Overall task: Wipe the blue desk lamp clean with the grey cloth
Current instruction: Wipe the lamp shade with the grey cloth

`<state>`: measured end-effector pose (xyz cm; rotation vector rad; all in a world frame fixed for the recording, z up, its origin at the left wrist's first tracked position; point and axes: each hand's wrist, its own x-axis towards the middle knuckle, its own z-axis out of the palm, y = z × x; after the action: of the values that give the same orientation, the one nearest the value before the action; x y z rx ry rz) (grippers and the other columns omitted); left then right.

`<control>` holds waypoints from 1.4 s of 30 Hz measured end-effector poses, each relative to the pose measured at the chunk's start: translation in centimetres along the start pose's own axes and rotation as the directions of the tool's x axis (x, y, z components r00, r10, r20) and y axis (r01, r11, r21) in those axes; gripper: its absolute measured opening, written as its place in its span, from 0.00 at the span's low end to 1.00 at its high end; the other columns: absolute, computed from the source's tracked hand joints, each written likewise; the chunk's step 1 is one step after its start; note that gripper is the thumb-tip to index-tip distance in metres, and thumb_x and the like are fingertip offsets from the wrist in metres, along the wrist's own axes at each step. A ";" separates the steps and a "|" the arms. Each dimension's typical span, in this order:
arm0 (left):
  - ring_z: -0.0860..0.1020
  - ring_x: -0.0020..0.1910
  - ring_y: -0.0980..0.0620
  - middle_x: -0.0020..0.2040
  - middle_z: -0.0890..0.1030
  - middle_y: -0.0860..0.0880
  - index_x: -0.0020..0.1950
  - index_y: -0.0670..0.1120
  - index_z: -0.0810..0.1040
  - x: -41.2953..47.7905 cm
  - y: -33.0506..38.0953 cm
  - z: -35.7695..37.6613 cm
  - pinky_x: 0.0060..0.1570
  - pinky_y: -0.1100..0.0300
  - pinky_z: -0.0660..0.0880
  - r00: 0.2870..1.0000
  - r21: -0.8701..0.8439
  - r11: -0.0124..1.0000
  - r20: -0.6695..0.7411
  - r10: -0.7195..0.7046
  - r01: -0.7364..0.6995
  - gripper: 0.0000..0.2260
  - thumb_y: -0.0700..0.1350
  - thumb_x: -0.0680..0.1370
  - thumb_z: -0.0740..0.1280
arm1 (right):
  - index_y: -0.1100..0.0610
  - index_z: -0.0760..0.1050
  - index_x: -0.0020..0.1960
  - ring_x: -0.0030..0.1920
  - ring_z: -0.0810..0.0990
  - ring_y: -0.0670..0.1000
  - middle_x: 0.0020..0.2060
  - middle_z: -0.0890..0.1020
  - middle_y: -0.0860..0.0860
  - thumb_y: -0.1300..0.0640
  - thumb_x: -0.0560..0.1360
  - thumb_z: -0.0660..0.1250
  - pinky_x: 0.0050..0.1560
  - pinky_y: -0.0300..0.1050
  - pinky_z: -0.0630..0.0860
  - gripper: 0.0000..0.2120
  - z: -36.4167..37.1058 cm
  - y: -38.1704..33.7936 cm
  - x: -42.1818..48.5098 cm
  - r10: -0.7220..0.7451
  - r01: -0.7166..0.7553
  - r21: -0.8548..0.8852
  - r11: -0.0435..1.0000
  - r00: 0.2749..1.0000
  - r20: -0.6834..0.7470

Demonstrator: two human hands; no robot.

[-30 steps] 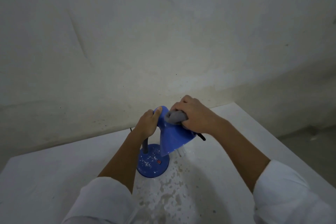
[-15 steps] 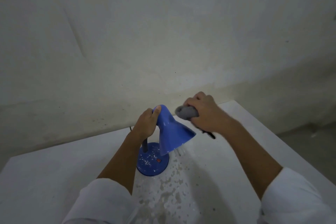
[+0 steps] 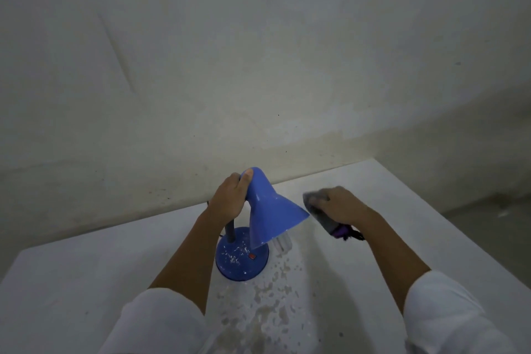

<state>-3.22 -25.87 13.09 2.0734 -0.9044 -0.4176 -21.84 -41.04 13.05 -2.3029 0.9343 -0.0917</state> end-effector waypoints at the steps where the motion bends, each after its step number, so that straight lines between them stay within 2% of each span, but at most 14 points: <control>1: 0.70 0.41 0.49 0.41 0.71 0.47 0.47 0.42 0.69 -0.1 0.1 0.2 0.50 0.50 0.70 1.000 0.008 1.000 -0.003 0.012 -0.012 0.22 0.60 0.79 0.48 | 0.56 0.75 0.59 0.53 0.77 0.56 0.59 0.76 0.60 0.47 0.78 0.58 0.51 0.45 0.72 0.17 -0.3 -0.4 0.2 0.018 -0.012 0.094 0.995 0.998 -0.067; 5: 0.69 0.39 0.47 0.40 0.70 0.44 0.47 0.38 0.70 -0.2 0.2 0.5 0.50 0.45 0.71 0.999 0.014 0.999 -0.039 0.029 -0.028 0.26 0.60 0.79 0.49 | 0.45 0.71 0.63 0.60 0.74 0.52 0.63 0.71 0.54 0.41 0.74 0.57 0.65 0.51 0.70 0.19 -0.2 -4.2 0.3 -0.136 0.184 0.411 0.893 0.980 -0.145; 9: 0.69 0.40 0.46 0.42 0.71 0.43 0.48 0.37 0.71 -0.2 0.1 0.2 0.51 0.44 0.71 0.999 0.004 1.000 -0.041 0.017 -0.017 0.26 0.60 0.79 0.49 | 0.44 0.65 0.67 0.62 0.69 0.51 0.61 0.64 0.49 0.43 0.78 0.54 0.67 0.50 0.67 0.18 1.9 -6.0 -0.4 -0.200 0.192 0.333 0.923 0.980 -0.010; 13: 0.70 0.42 0.46 0.43 0.72 0.43 0.50 0.38 0.71 -0.4 0.4 0.2 0.51 0.47 0.70 1.000 0.024 1.000 -0.019 0.016 -0.015 0.25 0.59 0.80 0.49 | 0.49 0.69 0.67 0.63 0.72 0.51 0.65 0.71 0.52 0.47 0.79 0.55 0.61 0.46 0.69 0.18 1.6 -5.0 0.4 -0.215 0.176 0.438 0.882 0.976 0.041; 19: 0.69 0.41 0.48 0.42 0.71 0.45 0.46 0.42 0.69 -0.4 0.3 0.1 0.51 0.48 0.70 1.000 0.007 1.000 -0.024 0.003 -0.003 0.22 0.59 0.80 0.49 | 0.57 0.76 0.58 0.56 0.75 0.55 0.56 0.78 0.55 0.50 0.77 0.58 0.53 0.46 0.71 0.16 -0.5 -1.4 2.2 -0.043 0.090 -0.193 0.977 0.971 0.235; 21: 0.70 0.41 0.49 0.41 0.71 0.47 0.46 0.43 0.69 -0.4 0.3 0.1 0.51 0.49 0.70 1.000 0.012 1.000 -0.015 0.007 -0.007 0.20 0.59 0.80 0.49 | 0.57 0.75 0.49 0.50 0.75 0.55 0.48 0.77 0.54 0.51 0.77 0.60 0.42 0.44 0.70 0.10 -1.0 -1.9 2.6 -0.102 0.102 0.004 0.995 0.991 0.087; 24: 0.69 0.39 0.48 0.39 0.70 0.47 0.43 0.43 0.68 -0.3 0.3 0.3 0.50 0.47 0.70 0.999 0.038 0.999 -0.015 0.031 -0.030 0.21 0.59 0.80 0.49 | 0.55 0.75 0.56 0.51 0.76 0.51 0.52 0.79 0.53 0.54 0.77 0.62 0.44 0.40 0.72 0.10 -1.0 -4.5 2.9 -0.194 0.214 0.420 0.882 0.977 -0.090; 27: 0.68 0.39 0.47 0.39 0.70 0.45 0.43 0.42 0.68 -0.1 0.0 0.2 0.50 0.44 0.71 0.999 0.024 0.999 -0.038 0.024 -0.023 0.22 0.60 0.79 0.50 | 0.49 0.75 0.60 0.56 0.77 0.52 0.57 0.79 0.52 0.53 0.77 0.63 0.55 0.48 0.75 0.12 0.5 -6.5 3.1 -0.196 0.159 0.654 0.739 0.980 -0.017; 29: 0.68 0.39 0.48 0.40 0.69 0.45 0.43 0.42 0.68 -0.1 -0.2 0.1 0.50 0.44 0.71 0.999 0.004 1.000 -0.049 0.012 -0.012 0.22 0.60 0.79 0.50 | 0.47 0.73 0.61 0.55 0.78 0.52 0.58 0.78 0.52 0.51 0.78 0.61 0.51 0.46 0.76 0.13 1.4 -6.7 3.0 -0.162 0.057 0.712 0.700 0.984 0.080; 31: 0.69 0.39 0.48 0.40 0.70 0.45 0.44 0.42 0.68 -0.2 -0.2 0.2 0.51 0.44 0.71 0.999 0.005 1.000 -0.046 0.010 -0.009 0.22 0.60 0.79 0.50 | 0.47 0.73 0.64 0.52 0.78 0.50 0.56 0.79 0.52 0.47 0.78 0.59 0.46 0.44 0.76 0.16 1.8 -6.1 2.6 -0.120 -0.025 0.613 0.790 0.974 0.193; 33: 0.69 0.39 0.48 0.40 0.70 0.46 0.44 0.43 0.68 -0.3 -0.1 0.2 0.51 0.45 0.71 0.999 0.016 1.000 -0.039 0.001 -0.001 0.21 0.60 0.79 0.49 | 0.51 0.74 0.62 0.52 0.79 0.55 0.56 0.80 0.54 0.45 0.78 0.57 0.51 0.50 0.78 0.18 2.4 -4.9 2.4 -0.026 -0.095 0.355 0.930 0.947 0.321; 37: 0.69 0.39 0.49 0.38 0.69 0.48 0.41 0.45 0.67 -0.6 0.2 0.2 0.51 0.46 0.71 0.999 0.023 1.000 -0.049 -0.017 0.019 0.20 0.60 0.79 0.49 | 0.60 0.75 0.57 0.54 0.77 0.59 0.54 0.79 0.59 0.50 0.76 0.61 0.57 0.55 0.75 0.17 2.7 -1.9 1.9 0.186 -0.311 0.179 0.934 0.847 0.497; 39: 0.68 0.38 0.49 0.38 0.69 0.48 0.42 0.45 0.67 -0.7 0.2 0.2 0.51 0.46 0.71 0.998 0.019 1.000 -0.053 -0.016 0.017 0.21 0.60 0.79 0.49 | 0.59 0.76 0.54 0.54 0.78 0.59 0.52 0.80 0.57 0.47 0.75 0.63 0.50 0.51 0.75 0.17 1.9 -1.3 1.7 0.192 -0.289 0.145 0.946 0.863 0.467; 42: 0.71 0.41 0.47 0.41 0.72 0.46 0.46 0.42 0.70 -0.9 0.3 0.5 0.52 0.47 0.71 0.999 0.021 1.000 -0.047 -0.019 0.020 0.24 0.61 0.79 0.48 | 0.57 0.77 0.54 0.48 0.78 0.53 0.51 0.81 0.54 0.47 0.74 0.63 0.46 0.48 0.74 0.16 0.5 -2.2 1.7 0.102 -0.162 0.295 0.942 0.973 0.209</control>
<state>-4.30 -25.60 13.05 2.1041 -0.8655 -0.3698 -19.11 -40.76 13.67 -1.9169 0.9028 0.0375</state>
